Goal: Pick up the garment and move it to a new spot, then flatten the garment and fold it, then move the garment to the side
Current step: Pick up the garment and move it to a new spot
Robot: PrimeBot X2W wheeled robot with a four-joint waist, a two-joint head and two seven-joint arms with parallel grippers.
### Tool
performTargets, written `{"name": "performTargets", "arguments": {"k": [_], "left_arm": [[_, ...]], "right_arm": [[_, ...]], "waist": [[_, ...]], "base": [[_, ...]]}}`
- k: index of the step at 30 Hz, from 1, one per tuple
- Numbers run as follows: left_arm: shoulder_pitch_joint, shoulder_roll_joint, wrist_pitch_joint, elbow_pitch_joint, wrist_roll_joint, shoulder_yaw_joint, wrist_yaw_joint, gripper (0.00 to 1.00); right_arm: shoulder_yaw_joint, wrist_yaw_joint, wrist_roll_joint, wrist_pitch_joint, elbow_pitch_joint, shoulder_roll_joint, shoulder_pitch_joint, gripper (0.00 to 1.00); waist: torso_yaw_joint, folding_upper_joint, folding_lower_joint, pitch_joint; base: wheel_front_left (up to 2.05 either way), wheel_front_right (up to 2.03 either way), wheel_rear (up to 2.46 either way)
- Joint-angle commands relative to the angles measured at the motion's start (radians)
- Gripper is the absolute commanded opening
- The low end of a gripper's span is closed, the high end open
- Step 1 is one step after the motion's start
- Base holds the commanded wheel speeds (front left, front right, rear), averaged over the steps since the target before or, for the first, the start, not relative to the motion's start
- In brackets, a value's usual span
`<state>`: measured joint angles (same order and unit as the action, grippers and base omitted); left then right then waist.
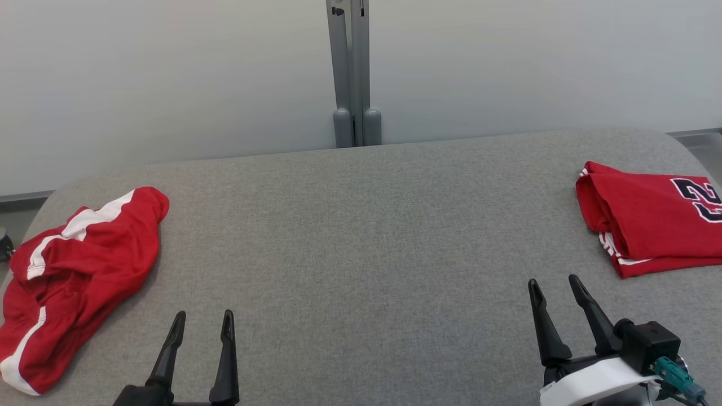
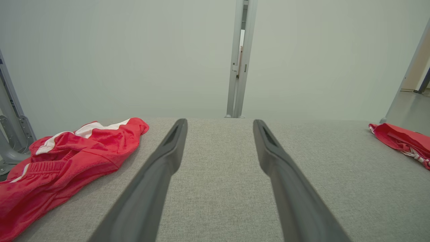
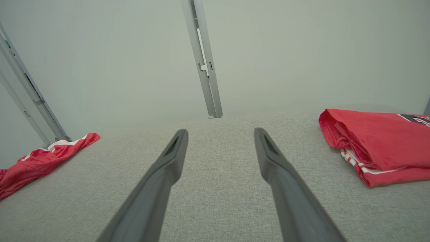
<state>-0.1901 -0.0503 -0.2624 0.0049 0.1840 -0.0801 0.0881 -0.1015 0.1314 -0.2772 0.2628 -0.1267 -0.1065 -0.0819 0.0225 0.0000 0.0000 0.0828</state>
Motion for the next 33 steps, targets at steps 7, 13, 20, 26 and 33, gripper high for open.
{"name": "performTargets", "arguments": {"k": [7,13,20,26,33], "left_arm": [[0.018,-0.001,-0.003,-0.003,0.003,0.004,-0.004,1.00],[0.024,-0.001,-0.003,-0.008,0.005,0.002,-0.007,1.00],[0.030,-0.001,-0.003,-0.012,0.009,0.014,-0.009,1.00],[0.024,-0.001,-0.003,-0.019,0.022,0.032,-0.007,1.00],[0.025,-0.001,-0.003,-0.019,0.013,0.045,-0.009,1.00]], "right_arm": [[0.000,-0.002,0.001,0.003,0.003,-0.003,-0.015,1.00],[-0.014,-0.002,-0.003,0.002,0.001,-0.008,-0.015,1.00],[-0.020,-0.002,0.004,0.003,0.004,-0.009,-0.008,1.00],[-0.032,-0.002,0.002,0.003,0.002,-0.007,-0.001,1.00],[-0.033,-0.002,0.005,0.003,-0.002,-0.010,-0.001,1.00]], "waist": [[-0.014,0.0000,0.0000,-0.009],[-0.070,0.0000,0.0000,-0.024],[-0.179,0.0000,0.0000,-0.047],[-0.273,0.0000,0.0000,-0.051],[-0.377,0.0000,0.0000,-0.052]], "base": [[0.00,0.00,0.00],[0.00,0.00,0.00],[0.00,0.00,0.00],[0.00,0.00,0.00],[0.00,0.00,0.00]]}}
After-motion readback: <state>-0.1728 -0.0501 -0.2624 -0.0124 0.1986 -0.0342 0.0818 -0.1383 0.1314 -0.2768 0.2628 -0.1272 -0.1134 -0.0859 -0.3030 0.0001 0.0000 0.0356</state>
